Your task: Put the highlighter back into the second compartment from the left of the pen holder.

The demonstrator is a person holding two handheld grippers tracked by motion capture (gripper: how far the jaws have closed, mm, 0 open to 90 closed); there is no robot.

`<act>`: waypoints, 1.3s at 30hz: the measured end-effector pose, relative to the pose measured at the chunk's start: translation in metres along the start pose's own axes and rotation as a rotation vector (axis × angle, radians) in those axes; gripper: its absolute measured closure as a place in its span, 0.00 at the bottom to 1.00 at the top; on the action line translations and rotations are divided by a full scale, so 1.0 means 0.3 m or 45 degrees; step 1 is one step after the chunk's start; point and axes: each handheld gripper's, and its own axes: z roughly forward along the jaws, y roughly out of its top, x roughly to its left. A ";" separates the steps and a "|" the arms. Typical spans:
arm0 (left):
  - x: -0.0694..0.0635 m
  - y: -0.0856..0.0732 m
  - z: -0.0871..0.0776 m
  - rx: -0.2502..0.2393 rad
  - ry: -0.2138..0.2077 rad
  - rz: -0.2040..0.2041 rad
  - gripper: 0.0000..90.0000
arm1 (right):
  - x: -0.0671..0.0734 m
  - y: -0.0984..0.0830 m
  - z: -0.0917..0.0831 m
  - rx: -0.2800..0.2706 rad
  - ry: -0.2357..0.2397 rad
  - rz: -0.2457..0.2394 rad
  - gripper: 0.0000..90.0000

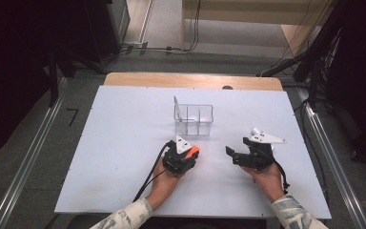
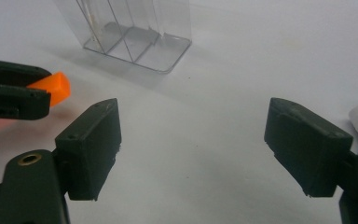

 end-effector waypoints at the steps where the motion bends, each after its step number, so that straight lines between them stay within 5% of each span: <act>1: 0.001 0.006 -0.001 -0.009 0.002 -0.011 0.75 | 0.000 0.000 0.000 0.000 0.001 0.000 0.19; 24: 0.069 0.161 -0.032 -0.138 0.002 -0.119 0.75 | -0.001 0.001 0.005 0.004 0.011 0.012 0.20; 39: 0.072 0.223 -0.028 -0.161 0.021 -0.106 0.75 | 0.000 0.002 0.002 -0.008 0.013 0.015 0.20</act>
